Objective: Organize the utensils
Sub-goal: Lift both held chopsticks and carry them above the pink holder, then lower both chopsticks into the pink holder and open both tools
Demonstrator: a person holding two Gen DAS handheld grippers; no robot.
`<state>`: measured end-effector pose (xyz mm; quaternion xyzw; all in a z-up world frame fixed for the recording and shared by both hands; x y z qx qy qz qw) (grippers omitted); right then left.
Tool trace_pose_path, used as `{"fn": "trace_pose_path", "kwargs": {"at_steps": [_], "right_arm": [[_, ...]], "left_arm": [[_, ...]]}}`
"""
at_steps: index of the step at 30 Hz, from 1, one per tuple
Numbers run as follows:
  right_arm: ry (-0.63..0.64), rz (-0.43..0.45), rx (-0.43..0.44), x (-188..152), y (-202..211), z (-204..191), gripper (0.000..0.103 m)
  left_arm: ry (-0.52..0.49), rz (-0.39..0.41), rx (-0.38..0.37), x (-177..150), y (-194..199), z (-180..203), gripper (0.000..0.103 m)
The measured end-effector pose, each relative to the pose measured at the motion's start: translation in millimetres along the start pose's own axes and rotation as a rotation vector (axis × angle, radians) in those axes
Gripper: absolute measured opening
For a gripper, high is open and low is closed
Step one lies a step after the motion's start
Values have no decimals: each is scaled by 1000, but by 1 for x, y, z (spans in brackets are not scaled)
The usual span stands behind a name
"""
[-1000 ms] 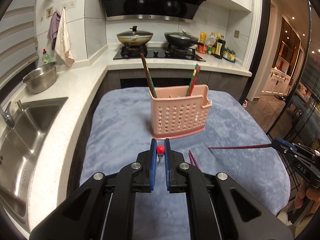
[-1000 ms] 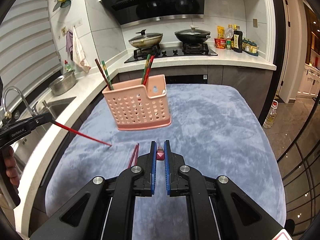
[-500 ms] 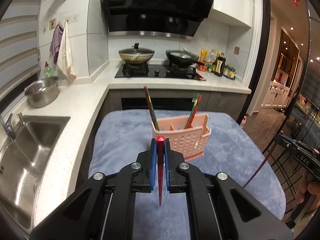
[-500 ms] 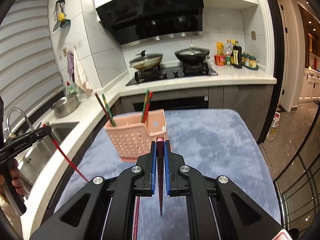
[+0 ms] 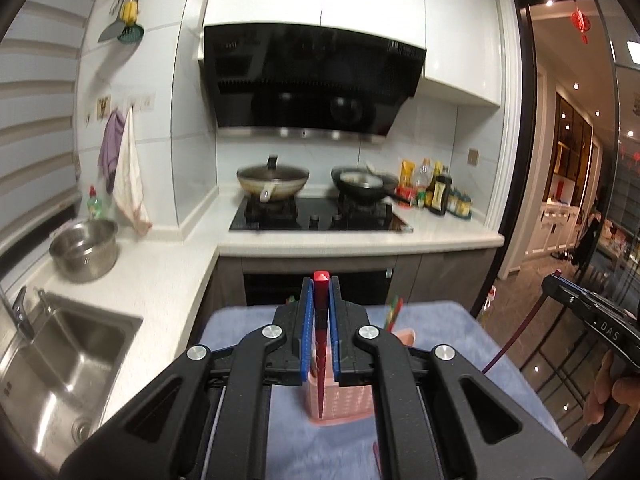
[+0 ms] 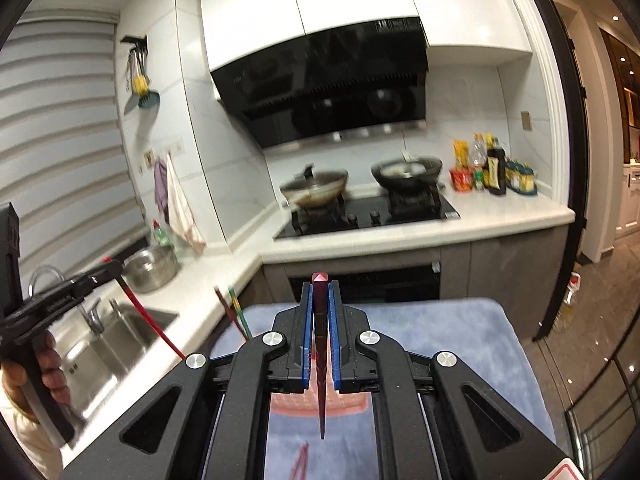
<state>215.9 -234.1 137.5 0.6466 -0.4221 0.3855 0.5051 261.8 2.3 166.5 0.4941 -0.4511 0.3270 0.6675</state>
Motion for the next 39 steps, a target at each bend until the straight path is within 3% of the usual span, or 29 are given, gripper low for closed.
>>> {"fn": "trace_pose_path", "kwargs": {"at_steps": [6,12,18,23,29,35,36,39], "right_arm": [[-27,75,42,43,-27,-10,7],[-47,82,60,57,-70,-21,7],[-79,16,62,33,-113,-22,7],[-77,-53,44,4,-142,-14,7],[-104,-132,28,-26,-159,0,7],[-96,-148,8,-34,-161,6,11],[-98,-143,4,-33,-161,7,14],[-106,-121,-12,-30,-154,11,29]], "left_arm": [[5,60,-8,32,-18,5,7],[13,89,-12,44,-43,3,7],[54,92,-28,32,-75,-7,7],[83,24,-29,4,-106,-16,7],[122,-45,-30,-25,-128,-21,7],[125,-77,-18,-37,-133,-21,8],[127,-78,-7,-38,-133,-22,11],[131,-71,27,-39,-127,-24,41]]}}
Point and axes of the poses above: each gripper's, at about its wrist camera, not at the fingertips, and y roughly against the way its jaws point, z to its right, x to its top, the point moved 6 cm from there along -y, roughly the way its jaws point, and after that the axes turned 2 degrees about y, right-handed, at the moved point
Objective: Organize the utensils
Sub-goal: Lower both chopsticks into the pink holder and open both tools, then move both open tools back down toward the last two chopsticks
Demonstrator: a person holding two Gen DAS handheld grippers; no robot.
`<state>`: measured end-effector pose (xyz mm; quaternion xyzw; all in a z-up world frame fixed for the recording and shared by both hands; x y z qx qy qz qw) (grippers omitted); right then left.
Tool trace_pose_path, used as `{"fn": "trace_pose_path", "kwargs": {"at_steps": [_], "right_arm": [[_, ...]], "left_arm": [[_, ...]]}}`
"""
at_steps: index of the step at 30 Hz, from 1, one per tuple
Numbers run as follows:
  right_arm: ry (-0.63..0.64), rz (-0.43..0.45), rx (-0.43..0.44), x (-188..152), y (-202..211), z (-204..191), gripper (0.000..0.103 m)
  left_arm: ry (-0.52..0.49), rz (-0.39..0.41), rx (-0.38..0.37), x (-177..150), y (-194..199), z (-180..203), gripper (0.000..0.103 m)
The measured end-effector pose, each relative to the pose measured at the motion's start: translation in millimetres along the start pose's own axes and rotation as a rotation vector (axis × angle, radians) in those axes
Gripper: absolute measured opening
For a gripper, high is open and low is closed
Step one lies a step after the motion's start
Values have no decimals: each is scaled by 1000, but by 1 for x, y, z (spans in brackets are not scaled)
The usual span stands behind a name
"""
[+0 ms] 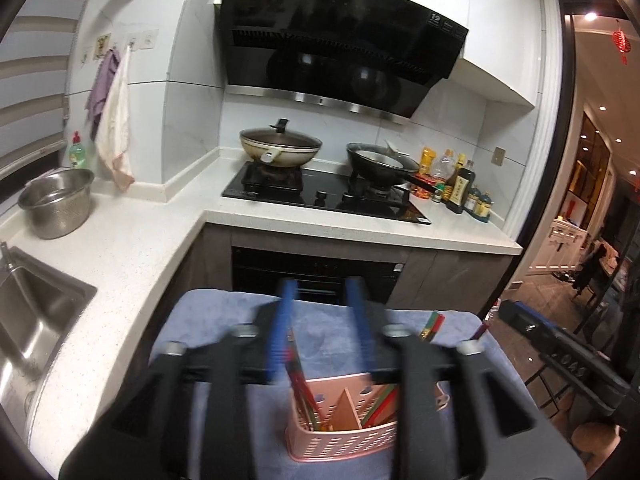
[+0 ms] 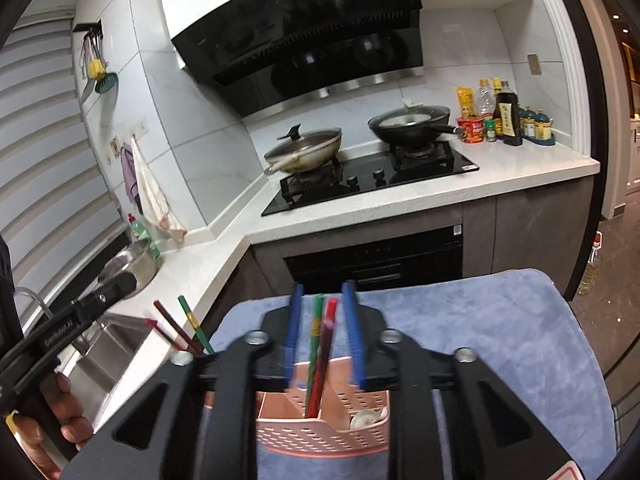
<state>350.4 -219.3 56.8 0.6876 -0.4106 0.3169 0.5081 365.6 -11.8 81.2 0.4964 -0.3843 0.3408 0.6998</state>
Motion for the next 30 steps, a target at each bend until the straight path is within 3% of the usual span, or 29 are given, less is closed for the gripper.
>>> {"fn": "trace_pose_path", "kwargs": {"at_steps": [6,10,22,30], "right_arm": [[25,28,-9,1,25,0,34],[36,8,-4,-18,47,0,41],[131,-158,-58,-139,99,0,41],[173,-308,-72,-226,125,-1,41]], "left_arm": [[-4,1,23,-5,19,-4,53],[-18,-32,38,-25,37,-7,76],[-59,-219,127,-143,82,-30,76],[-19,-357,134,-217,107,-38,76]]}}
Point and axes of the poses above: each gripper's, at about its wrist camera, not at the fingertips, and y roughly against the way its jaws point, z to its right, x to its top, the point moved 6 cm from there along -y, roughly the way its jaws point, and after that the axes turned 2 degrees about y, right-handed, at the moved point
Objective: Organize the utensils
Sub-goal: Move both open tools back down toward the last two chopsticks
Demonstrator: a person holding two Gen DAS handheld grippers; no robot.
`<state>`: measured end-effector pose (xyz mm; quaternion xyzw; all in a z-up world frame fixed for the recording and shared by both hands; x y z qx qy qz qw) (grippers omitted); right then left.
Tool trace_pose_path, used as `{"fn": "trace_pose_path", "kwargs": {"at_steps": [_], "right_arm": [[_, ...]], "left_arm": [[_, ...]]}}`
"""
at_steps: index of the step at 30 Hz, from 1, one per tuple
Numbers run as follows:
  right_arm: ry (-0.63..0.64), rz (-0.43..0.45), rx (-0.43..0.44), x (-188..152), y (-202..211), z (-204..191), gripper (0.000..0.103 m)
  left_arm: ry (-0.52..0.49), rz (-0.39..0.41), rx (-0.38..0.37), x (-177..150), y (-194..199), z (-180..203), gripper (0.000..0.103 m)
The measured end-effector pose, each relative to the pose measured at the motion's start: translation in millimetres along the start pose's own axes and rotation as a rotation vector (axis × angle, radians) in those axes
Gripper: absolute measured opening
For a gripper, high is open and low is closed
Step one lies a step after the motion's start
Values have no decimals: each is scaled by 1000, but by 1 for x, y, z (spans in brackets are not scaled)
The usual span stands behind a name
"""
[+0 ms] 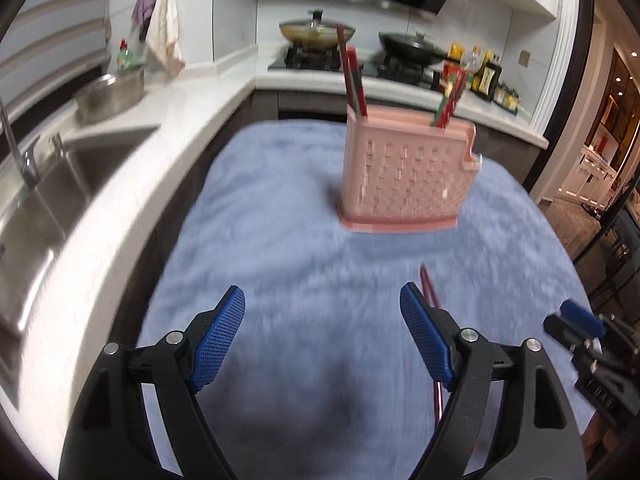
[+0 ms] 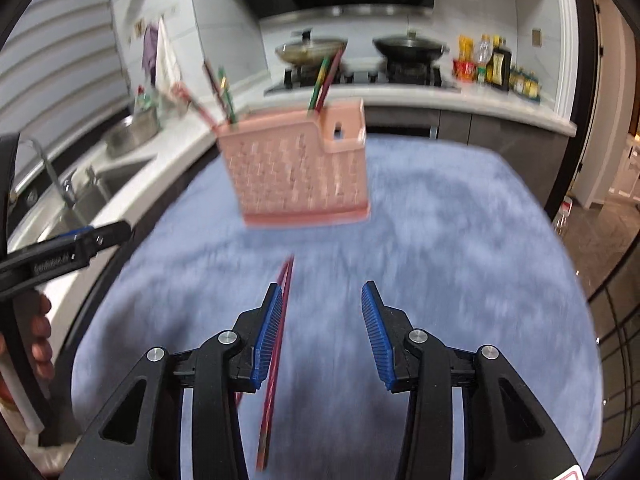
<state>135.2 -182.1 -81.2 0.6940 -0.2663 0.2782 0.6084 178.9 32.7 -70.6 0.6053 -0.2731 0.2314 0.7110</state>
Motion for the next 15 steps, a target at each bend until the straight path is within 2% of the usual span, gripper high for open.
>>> {"fn": "trace_pose_path", "kwargs": {"at_steps": [7,15], "right_arm": [[44,-103,25,-63,-6,-21,41],[110,-173,53,-100,-15,-43,38]], "left_arm": [[-29,-78,5,-43,-5,6,76],[-97,-117,-1,-69,-1,21,76]]}}
Point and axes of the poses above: each gripper's, at about its wrist camera, not at the fingertips, and y roughly against the way its jaws point, z to its right, x to its top, the point moved 6 cm from there along -y, roughly the way its jaws point, and after that the axes turned 2 degrees about y, right-handed, at the moved point
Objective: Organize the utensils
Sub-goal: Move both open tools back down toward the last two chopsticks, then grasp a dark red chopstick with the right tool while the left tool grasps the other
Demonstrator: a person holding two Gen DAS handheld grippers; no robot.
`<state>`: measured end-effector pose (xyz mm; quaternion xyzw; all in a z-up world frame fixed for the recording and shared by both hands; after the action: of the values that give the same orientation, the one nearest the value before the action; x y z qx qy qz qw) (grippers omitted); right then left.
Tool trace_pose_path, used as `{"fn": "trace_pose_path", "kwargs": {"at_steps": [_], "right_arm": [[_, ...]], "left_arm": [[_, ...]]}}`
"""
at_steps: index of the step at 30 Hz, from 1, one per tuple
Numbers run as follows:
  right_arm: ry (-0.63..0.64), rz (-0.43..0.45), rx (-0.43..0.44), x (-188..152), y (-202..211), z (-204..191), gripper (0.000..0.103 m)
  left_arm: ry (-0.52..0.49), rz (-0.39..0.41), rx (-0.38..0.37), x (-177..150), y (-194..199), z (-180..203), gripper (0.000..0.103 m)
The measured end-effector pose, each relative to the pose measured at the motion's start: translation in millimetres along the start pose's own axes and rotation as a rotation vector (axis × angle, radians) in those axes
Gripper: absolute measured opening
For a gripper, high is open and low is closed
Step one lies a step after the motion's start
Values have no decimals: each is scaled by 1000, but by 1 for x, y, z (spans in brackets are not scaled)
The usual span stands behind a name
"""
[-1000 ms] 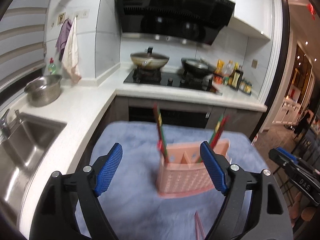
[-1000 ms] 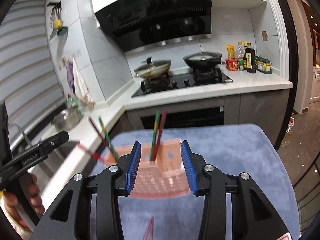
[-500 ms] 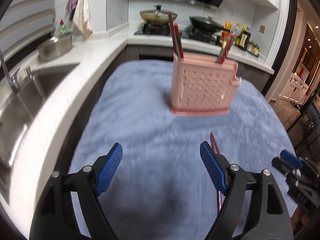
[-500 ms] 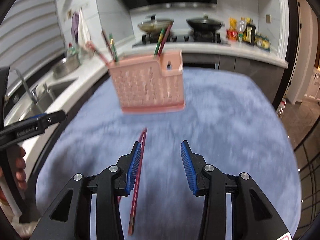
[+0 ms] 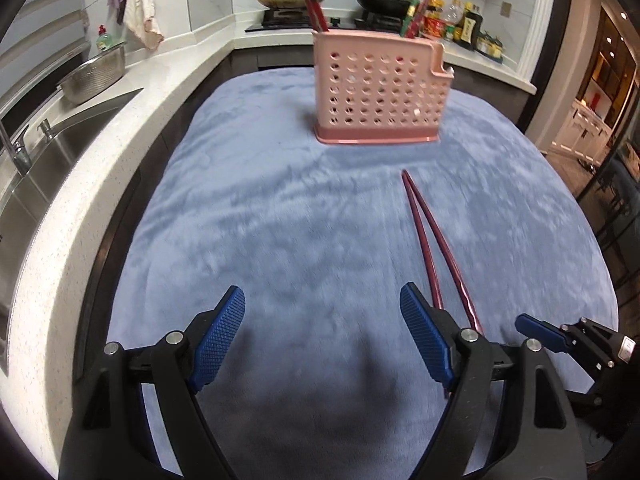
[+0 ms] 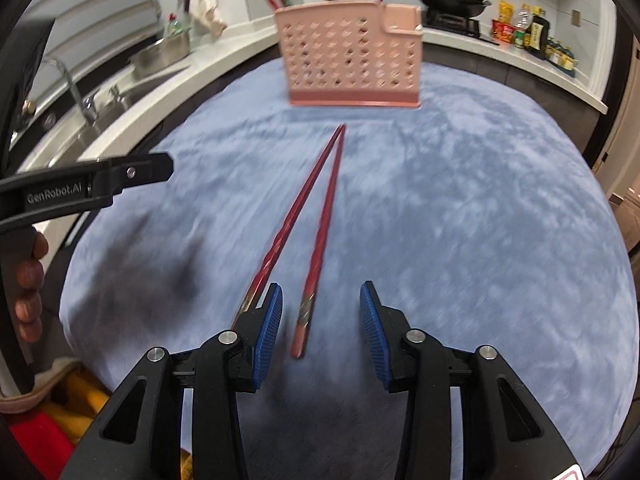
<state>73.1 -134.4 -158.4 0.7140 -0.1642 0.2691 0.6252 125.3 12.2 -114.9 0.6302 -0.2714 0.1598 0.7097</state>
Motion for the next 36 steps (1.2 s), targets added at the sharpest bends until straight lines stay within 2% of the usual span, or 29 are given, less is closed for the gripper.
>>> {"fn": "trace_pose_path", "kwargs": {"at_steps": [5,12,18,20,29,36], "right_arm": [[14,-21,11,-9,-6,-5,37],[36,-53,5,-14,-17,-6,28],[4,-54,2,-15,-19,4,14],[-10,-50,-5,-15,-17,8,7],[-61,-38,-30,-18,-11,25,7],[-77,-34,-37,-19,-9,29,7]], "left_arm": [[-15,-16,-4,-9,1,4,76],[-34,-38,-13,-15,-2,10,76],[-70,-64,-29,-19,-6,17,76],[-96,-70,-40,-21,-7,23,76],[-256,-119,-134,-39,-14,68,76],[-313,-193,-190,-55,-26,86,75]]}}
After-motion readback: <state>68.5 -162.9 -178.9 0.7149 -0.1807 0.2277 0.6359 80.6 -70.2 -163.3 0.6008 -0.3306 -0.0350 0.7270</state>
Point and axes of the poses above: each gripper's, at about its wrist camera, not at the fingertips, and y roughly against the way its jaws point, z to its right, x to its top, the point moved 6 cm from there along -y, roughly the way its jaws point, and after that the axes turned 2 degrees about y, right-handed, at the moved point
